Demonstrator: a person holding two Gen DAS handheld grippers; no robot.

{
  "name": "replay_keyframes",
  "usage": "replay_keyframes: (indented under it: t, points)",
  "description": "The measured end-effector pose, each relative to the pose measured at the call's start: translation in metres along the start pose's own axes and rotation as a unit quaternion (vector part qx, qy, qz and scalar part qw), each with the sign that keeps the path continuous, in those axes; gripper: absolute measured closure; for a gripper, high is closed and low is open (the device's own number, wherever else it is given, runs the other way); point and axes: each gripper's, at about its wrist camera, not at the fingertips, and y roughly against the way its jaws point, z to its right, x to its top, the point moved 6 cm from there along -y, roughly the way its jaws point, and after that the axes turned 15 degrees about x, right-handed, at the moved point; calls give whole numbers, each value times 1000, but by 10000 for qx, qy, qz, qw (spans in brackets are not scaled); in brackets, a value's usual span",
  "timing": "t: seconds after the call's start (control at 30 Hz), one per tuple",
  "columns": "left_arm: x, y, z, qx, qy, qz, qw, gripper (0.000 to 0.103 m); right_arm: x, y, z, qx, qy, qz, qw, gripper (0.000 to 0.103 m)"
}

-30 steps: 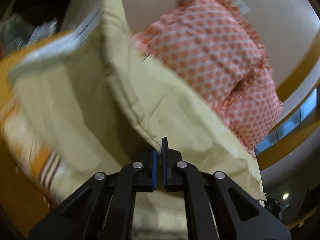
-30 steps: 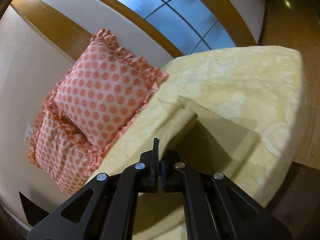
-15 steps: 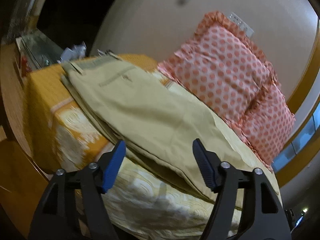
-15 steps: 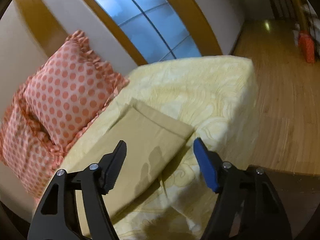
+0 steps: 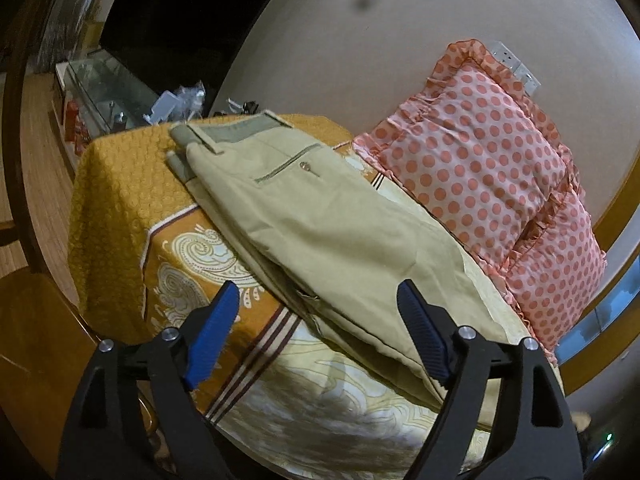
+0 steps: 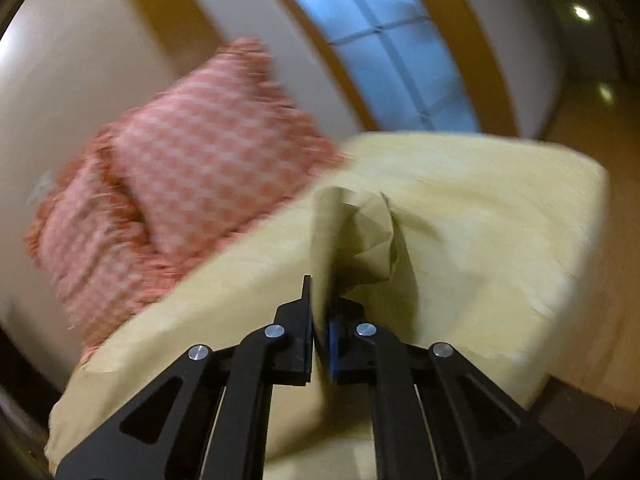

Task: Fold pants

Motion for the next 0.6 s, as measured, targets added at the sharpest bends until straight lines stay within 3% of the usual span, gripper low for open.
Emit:
replay_keyframes:
  t: [0.13,0.2,0.27,0.33,0.43,0.47,0.5,0.57,0.6]
  points:
    - [1,-11,-6,-68,180,-218,9996,20,7,-31,-107,1185,576,-270,9909,97]
    - [2,-14,-8,-106,236,-281,9993,19,-15,-52,-182,2041,852,-725,9725,97]
    - [3,-16,-8,-119,260,-250,9993,17,-50,-67,-246,2708,1091,-1264,9480,97]
    - [5,-18,-7,-151,286,-298,9990,16,-107,-81,-311,3309,1361,-2006,9120,97]
    - [10,-23,-8,-231,453,-358,9981,14,-191,-93,-364,3372,2033,-3148,8636,93]
    - [12,-25,-9,-242,478,-370,9979,14,-227,-96,-373,3249,2331,-3612,8424,78]
    - [14,-27,-9,-229,510,-380,9977,14,-244,-95,-374,3143,2457,-3851,8322,69]
    - [19,-31,-10,-186,527,-384,9977,13,-257,-88,-369,3143,2403,-3964,8285,31]
    - [21,-33,-10,-154,523,-383,9978,13,-252,-83,-366,3206,2308,-3844,8344,24]
